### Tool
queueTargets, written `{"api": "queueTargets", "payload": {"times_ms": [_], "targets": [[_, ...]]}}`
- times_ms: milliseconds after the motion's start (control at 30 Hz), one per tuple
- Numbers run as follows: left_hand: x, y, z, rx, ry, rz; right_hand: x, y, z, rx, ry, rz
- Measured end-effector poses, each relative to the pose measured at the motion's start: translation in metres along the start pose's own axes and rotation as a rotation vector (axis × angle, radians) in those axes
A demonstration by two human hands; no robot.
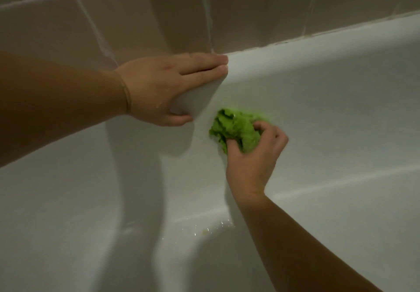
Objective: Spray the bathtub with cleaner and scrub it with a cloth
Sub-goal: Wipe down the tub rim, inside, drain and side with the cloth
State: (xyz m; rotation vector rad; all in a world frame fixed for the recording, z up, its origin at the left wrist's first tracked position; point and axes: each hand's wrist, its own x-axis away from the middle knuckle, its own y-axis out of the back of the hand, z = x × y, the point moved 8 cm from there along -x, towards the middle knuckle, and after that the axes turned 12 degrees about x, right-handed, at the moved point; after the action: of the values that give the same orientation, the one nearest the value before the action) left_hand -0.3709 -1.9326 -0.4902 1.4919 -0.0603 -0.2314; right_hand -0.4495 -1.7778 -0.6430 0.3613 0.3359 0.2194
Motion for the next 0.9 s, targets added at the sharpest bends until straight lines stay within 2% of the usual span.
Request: {"api": "queueTargets", "payload": {"times_ms": [167,233,300,400,600,700,800,900], "targets": [[-0.008,-0.002,-0.001,0.002,-0.012,-0.004,0.032,-0.023,-0.105,0.250,-0.147,0.153],[-0.011,-0.002,-0.002,0.004,-0.012,-0.005,0.042,-0.026,-0.130,0.351,-0.202,0.221],[-0.015,-0.003,-0.004,0.017,-0.013,0.007,0.043,-0.025,-0.139,0.342,-0.213,0.265],[-0.022,-0.002,-0.006,0.055,-0.026,0.001,0.026,-0.017,-0.119,0.220,-0.197,0.238],[-0.042,-0.001,-0.011,0.111,-0.033,-0.010,-0.051,0.041,0.002,-0.014,-0.085,-0.003],[-0.044,-0.002,-0.011,0.113,-0.023,-0.003,-0.077,0.060,0.034,-0.121,-0.022,-0.093],[-0.045,-0.001,-0.012,0.110,-0.021,-0.026,-0.062,0.049,0.009,-0.047,-0.022,-0.038],[-0.047,-0.001,-0.014,0.117,-0.012,-0.015,-0.032,0.023,-0.058,0.113,-0.138,0.165]]}}
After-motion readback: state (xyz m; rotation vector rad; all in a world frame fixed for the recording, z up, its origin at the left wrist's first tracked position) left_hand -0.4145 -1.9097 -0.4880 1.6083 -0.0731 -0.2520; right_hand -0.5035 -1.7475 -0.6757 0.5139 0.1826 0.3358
